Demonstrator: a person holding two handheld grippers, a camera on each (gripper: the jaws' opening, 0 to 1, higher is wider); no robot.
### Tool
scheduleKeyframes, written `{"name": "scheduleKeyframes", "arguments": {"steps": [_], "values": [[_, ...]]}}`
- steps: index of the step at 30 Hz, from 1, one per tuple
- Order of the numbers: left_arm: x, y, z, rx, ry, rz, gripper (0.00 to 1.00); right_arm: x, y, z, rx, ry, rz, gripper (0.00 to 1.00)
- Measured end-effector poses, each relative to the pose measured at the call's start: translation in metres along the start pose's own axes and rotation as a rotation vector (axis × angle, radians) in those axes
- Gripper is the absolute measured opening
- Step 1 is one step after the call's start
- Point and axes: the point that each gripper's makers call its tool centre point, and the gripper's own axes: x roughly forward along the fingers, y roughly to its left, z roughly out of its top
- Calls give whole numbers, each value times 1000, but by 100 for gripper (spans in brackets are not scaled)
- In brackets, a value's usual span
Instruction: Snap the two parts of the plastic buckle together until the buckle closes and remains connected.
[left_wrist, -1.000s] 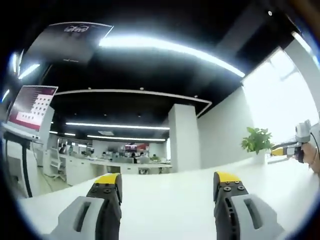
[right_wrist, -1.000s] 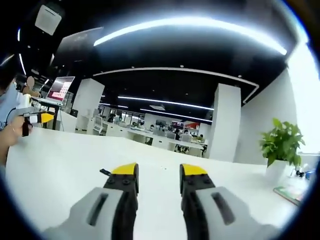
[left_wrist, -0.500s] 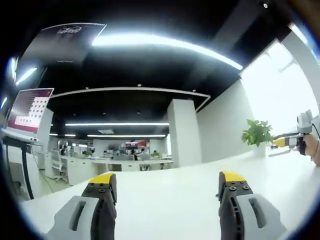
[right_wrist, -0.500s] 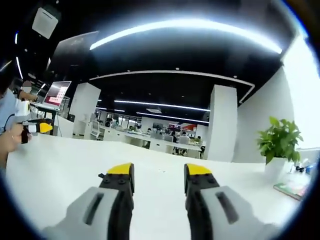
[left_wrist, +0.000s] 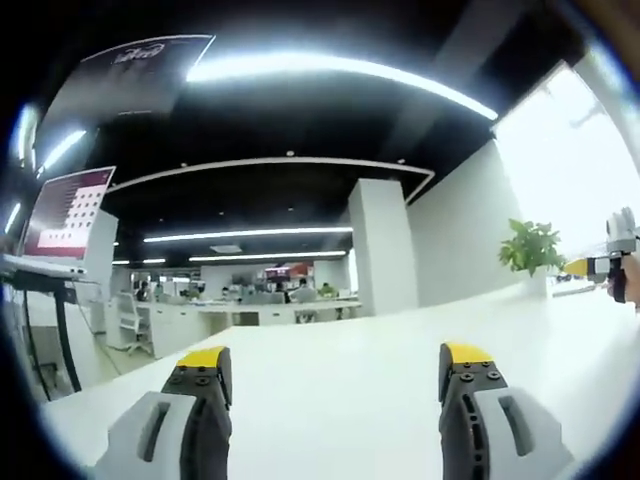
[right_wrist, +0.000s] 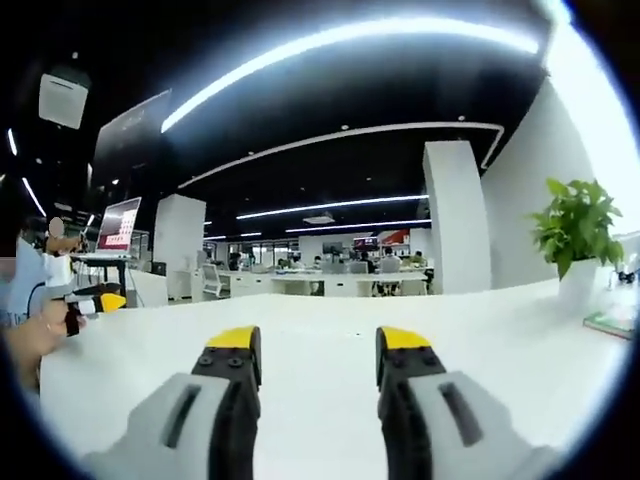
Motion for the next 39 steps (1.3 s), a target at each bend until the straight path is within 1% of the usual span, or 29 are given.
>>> {"name": "scheduleKeyframes", "arguments": {"steps": [2,4,6,9,10,11,12,13,14,15,16,17,18,19,20,21,22,23,25,26,31,33,35,37,39], "values": [[-1,1,-2,20,10,8,86,-1,-2,-1,-10,8,-13,45],[-2,1,-4,17,21,9,85,-3,-5,-5,-29,36,-32,46],[-3,3,-3,6,19,10,85,-5,-3,-3,-31,26,-24,51],[-7,5,-1,-14,19,12,84,-7,7,6,-58,0,4,54],[-8,5,0,-21,18,11,84,-7,9,8,-66,-6,7,54],[-10,4,2,-36,12,3,83,-8,8,8,-74,-8,-3,52],[-11,3,2,-46,15,0,82,-9,4,5,-84,15,-28,48],[-13,1,0,-52,33,-7,82,-11,-1,1,-94,41,-56,45],[-14,-3,-2,-52,50,-30,82,-11,-7,2,-102,35,-83,43],[-15,-8,1,-55,43,-46,82,-13,-14,4,-102,23,-114,43],[-16,-12,5,-51,22,-64,82,-17,-18,3,-95,22,-135,44],[-17,-15,11,-30,-6,-77,81,-23,-21,1,-94,24,-149,44],[-19,-15,15,-13,-23,-71,81,-28,-23,-2,-103,25,-159,44],[-20,-15,17,1,-31,-63,81,-35,-27,-8,-135,44,-185,44],[-21,-13,18,13,-33,-52,81,-40,-30,-17,-141,83,-203,44],[-22,-13,19,19,-37,-47,81,-43,-33,-20,-159,95,-213,44],[-22,-12,20,22,-41,-45,81,-44,-33,-21,-152,93,-212,45],[-23,-11,21,24,-48,-40,81,-45,-36,-19,-129,74,-221,45],[-23,-12,23,34,-57,-41,81,-42,-35,-17,-93,54,-207,44],[-23,-13,23,41,-57,-43,82,-40,-33,-18,-88,54,-196,44],[-20,-14,18,89,-38,-26,82,-39,-32,-21,-80,61,-187,44],[-18,-16,15,98,-26,-32,82,-38,-31,-23,-65,67,-179,43],[-16,-21,10,84,-2,-63,83,-37,-31,-25,-61,79,-172,42],[-14,-31,7,30,12,-112,87,-37,-31,-26,-54,83,-171,42],[-13,-30,6,20,17,-114,90,-37,-31,-27,-46,82,-170,42]]}}
